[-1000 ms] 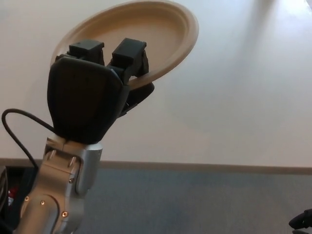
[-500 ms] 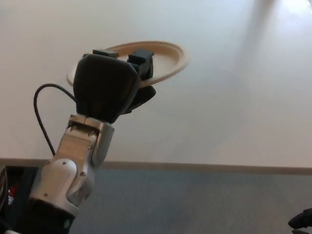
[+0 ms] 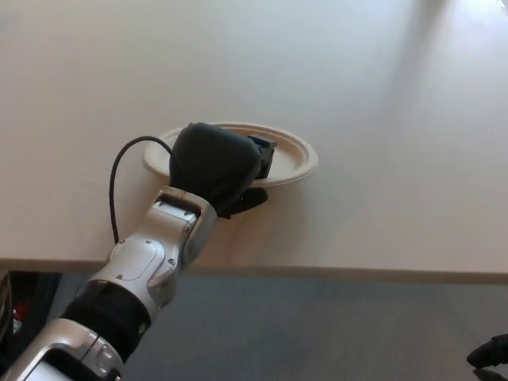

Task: A person passes a plate to the robot and the robot grabs it with its left hand and places it at the centre of the table infront of it

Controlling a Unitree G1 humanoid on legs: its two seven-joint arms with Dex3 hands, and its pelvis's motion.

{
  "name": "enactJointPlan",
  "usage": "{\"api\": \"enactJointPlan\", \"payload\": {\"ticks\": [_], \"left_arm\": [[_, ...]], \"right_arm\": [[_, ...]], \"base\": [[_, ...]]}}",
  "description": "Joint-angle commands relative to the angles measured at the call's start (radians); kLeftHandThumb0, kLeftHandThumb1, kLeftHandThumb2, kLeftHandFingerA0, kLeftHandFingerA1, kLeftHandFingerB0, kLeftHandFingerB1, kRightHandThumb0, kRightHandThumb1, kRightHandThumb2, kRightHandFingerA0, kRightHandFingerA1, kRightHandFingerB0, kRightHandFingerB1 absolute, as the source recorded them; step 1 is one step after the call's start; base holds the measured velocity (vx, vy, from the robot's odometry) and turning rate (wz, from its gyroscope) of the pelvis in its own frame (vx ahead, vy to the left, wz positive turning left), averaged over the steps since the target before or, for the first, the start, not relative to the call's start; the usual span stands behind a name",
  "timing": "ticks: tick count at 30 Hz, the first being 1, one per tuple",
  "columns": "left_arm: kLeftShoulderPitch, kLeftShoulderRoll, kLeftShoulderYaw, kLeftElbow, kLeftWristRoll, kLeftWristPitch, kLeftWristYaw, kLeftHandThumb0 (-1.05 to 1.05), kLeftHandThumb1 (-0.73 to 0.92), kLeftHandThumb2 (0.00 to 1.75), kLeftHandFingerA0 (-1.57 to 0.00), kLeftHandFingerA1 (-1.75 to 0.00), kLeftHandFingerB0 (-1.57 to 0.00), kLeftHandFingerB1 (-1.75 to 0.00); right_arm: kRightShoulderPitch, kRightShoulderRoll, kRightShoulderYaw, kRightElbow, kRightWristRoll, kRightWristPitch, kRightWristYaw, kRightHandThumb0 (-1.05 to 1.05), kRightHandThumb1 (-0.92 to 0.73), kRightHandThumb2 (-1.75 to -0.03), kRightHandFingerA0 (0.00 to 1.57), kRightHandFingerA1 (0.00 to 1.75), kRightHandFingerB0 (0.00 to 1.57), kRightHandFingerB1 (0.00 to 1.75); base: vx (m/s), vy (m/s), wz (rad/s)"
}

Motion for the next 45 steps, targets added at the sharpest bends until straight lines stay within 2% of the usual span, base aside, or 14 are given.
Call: {"api": "enactJointPlan", "payload": {"ticks": [1,2,3,4,7,12,13,15,18,19,24,25,29,45], "left_arm": [[-0.004,-0.008,-0.013,0.076,-0.08,0.008,-0.069,-0.46,0.87,0.72,-0.8,-1.58,-0.65,-1.35],[-0.005,-0.007,-0.015,0.077,-0.083,0.013,-0.074,-0.46,0.87,0.72,-0.8,-1.58,-0.65,-1.35],[-0.004,-0.008,-0.014,0.088,-0.094,0.006,-0.071,-0.53,0.92,0.68,-0.89,-1.09,-0.79,-0.74],[-0.003,-0.011,-0.004,0.08,-0.117,0.023,-0.128,-0.88,0.88,0.66,-0.38,-0.44,-0.26,-0.28],[-0.024,-0.023,0.017,0.013,-0.164,0.168,-0.405,-1.05,0.65,1.08,0.0,-0.02,0.0,0.0],[-0.048,-0.006,0.026,-0.017,-0.183,0.192,-0.496,-1.05,0.64,1.1,0.0,-0.03,0.0,0.0],[-0.051,0.0,0.035,-0.026,-0.198,0.194,-0.524,-1.05,0.82,0.67,0.0,0.0,0.0,0.0],[-0.066,0.012,0.047,-0.033,-0.22,0.206,-0.588,-1.04,0.61,1.08,0.0,-0.01,0.0,0.0],[-0.07,0.02,0.048,-0.044,-0.223,0.213,-0.616,-1.05,0.8,0.64,0.0,-0.02,0.0,0.0],[-0.07,0.022,0.046,-0.049,-0.219,0.215,-0.621,-1.05,0.61,1.08,0.0,-0.02,0.0,0.0],[-0.07,0.031,0.047,-0.086,-0.222,0.224,-0.659,-1.05,0.6,1.07,0.0,0.0,0.0,0.0],[-0.068,0.032,0.051,-0.093,-0.225,0.224,-0.659,-1.05,0.78,0.66,0.0,-0.05,0.0,0.0],[-0.022,0.056,0.056,-0.204,-0.218,0.199,-0.626,-1.05,0.62,1.06,0.0,-0.01,0.0,0.0],[0.496,0.214,0.357,-1.528,-0.31,0.094,-0.678,-1.0,0.6,1.06,-0.09,-0.23,0.0,-0.02]], "right_arm": [[-0.009,0.005,-0.006,0.006,0.001,0.028,0.008,-0.66,-0.83,-0.64,0.7,0.63,0.37,0.45],[-0.009,0.005,-0.005,0.005,0.001,0.027,0.009,-0.66,-0.83,-0.64,0.7,0.63,0.37,0.45],[-0.012,0.007,-0.003,0.006,-0.001,0.036,0.01,-0.65,-0.84,-0.64,0.68,0.62,0.36,0.45],[-0.016,0.005,0.001,0.006,-0.006,0.037,0.009,-0.65,-0.84,-0.64,0.68,0.61,0.38,0.45],[-0.023,0.001,0.004,0.004,-0.008,0.035,0.014,-0.66,-0.84,-0.64,0.67,0.6,0.42,0.46],[-0.027,-0.005,0.009,0.004,-0.014,0.028,0.01,-0.67,-0.82,-0.64,0.69,0.6,0.41,0.43],[-0.026,-0.008,0.017,0.001,-0.023,0.019,0.007,-0.65,-0.85,-0.66,0.7,0.59,0.39,0.44],[-0.025,-0.012,0.031,0.0,-0.036,0.008,0.004,-0.65,-0.84,-0.66,0.72,0.59,0.39,0.44],[-0.023,-0.013,0.028,-0.004,-0.028,0.005,0.01,-0.64,-0.86,-0.65,0.69,0.59,0.38,0.44],[-0.023,-0.014,0.029,-0.004,-0.028,0.005,0.011,-0.64,-0.85,-0.65,0.69,0.6,0.4,0.44],[-0.031,-0.008,0.017,-0.001,-0.014,0.017,0.008,-0.62,-0.84,-0.64,0.7,0.61,0.42,0.44],[-0.033,-0.007,0.018,-0.001,-0.015,0.018,0.007,-0.62,-0.83,-0.64,0.7,0.6,0.41,0.43],[-0.038,-0.006,0.012,-0.005,-0.008,0.016,0.018,-0.63,-0.84,-0.64,0.69,0.61,0.39,0.44],[-0.009,-0.007,0.026,0.006,-0.023,0.017,0.005,-0.63,-0.83,-0.64,0.7,0.61,0.4,0.43]], "base": [[0.0,0.0,0.0],[0.0,0.0,0.0],[0.0,0.0,0.0],[0.0,0.0,0.0],[0.0,0.0,0.0],[0.0,0.0,0.0],[0.0,0.0,0.0],[0.0,0.0,0.0],[0.0,0.0,0.0],[0.0,0.0,0.0],[0.0,0.0,0.0],[0.0,0.0,0.0],[0.0,0.0,0.0],[0.0,0.0,0.0]]}}
